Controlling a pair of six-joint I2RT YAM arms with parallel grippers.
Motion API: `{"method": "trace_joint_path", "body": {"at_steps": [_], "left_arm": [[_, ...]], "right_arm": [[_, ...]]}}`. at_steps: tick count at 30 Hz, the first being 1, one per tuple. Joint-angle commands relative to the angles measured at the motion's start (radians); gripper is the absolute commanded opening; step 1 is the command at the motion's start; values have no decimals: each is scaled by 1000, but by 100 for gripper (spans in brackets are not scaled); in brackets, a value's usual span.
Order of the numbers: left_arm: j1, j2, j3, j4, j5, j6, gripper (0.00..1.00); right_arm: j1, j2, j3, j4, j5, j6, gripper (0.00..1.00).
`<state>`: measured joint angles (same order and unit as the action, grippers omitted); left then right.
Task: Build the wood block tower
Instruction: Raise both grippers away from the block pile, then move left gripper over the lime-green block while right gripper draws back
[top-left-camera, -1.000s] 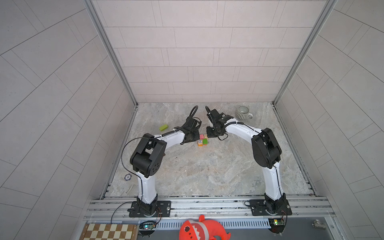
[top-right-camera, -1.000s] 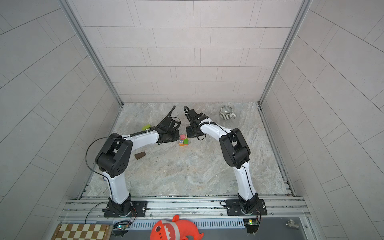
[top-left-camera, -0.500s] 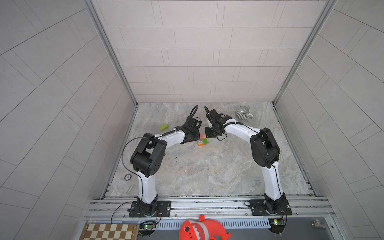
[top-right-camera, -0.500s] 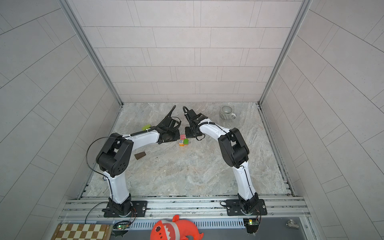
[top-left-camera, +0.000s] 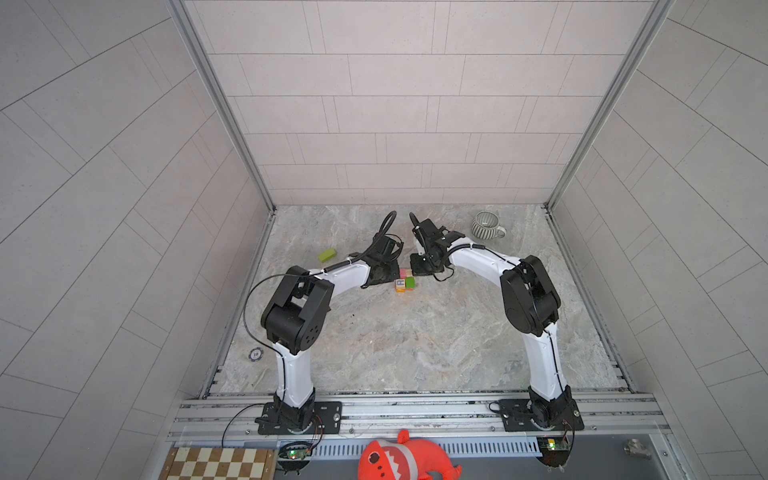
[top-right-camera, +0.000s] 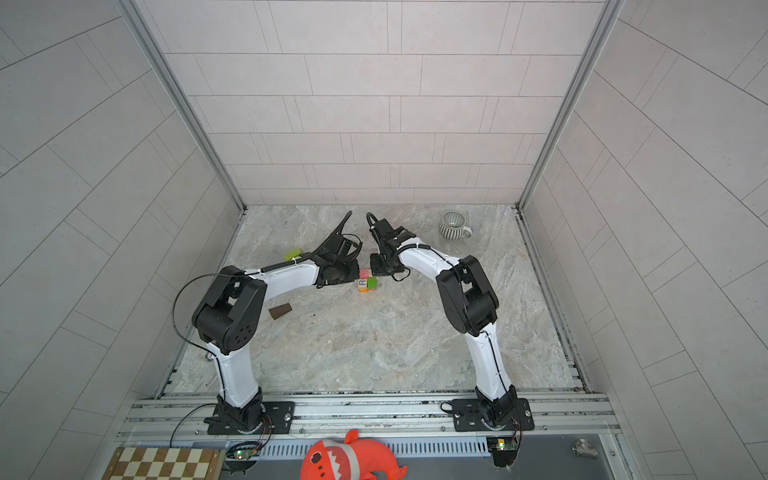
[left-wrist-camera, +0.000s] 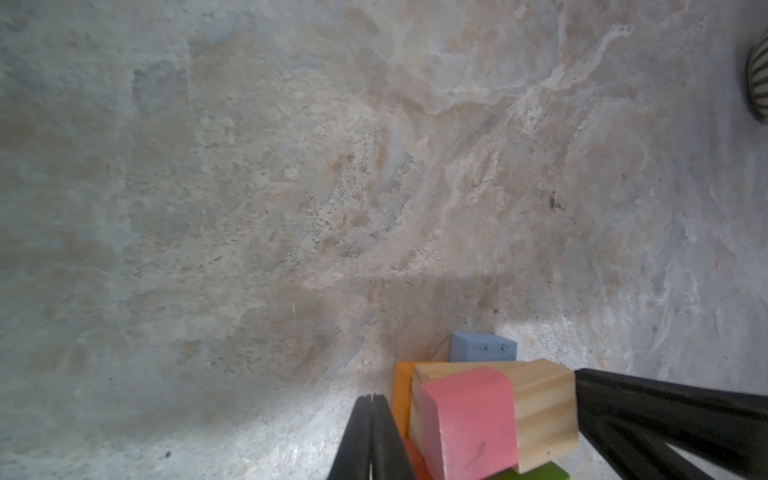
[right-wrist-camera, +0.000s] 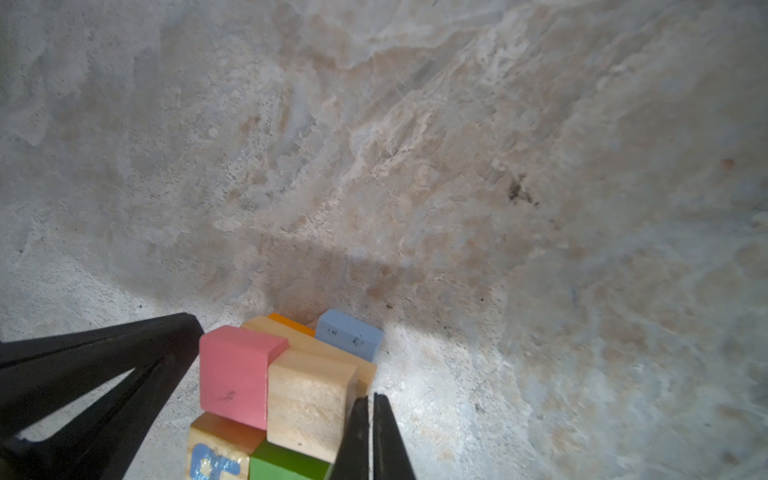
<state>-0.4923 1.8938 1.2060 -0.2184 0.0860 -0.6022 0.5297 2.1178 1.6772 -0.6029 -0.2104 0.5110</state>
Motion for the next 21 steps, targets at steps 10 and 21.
{"method": "trace_joint_path", "body": {"at_steps": [10,21], "left_arm": [[90,-325,48,-297,-161,11,63],[214,-368,201,-604,-250,33,94]], "right_arm": [[-62,-347,-165,39,-23,-54,43],[-71,-795,-775,530,-42,71,99]]}}
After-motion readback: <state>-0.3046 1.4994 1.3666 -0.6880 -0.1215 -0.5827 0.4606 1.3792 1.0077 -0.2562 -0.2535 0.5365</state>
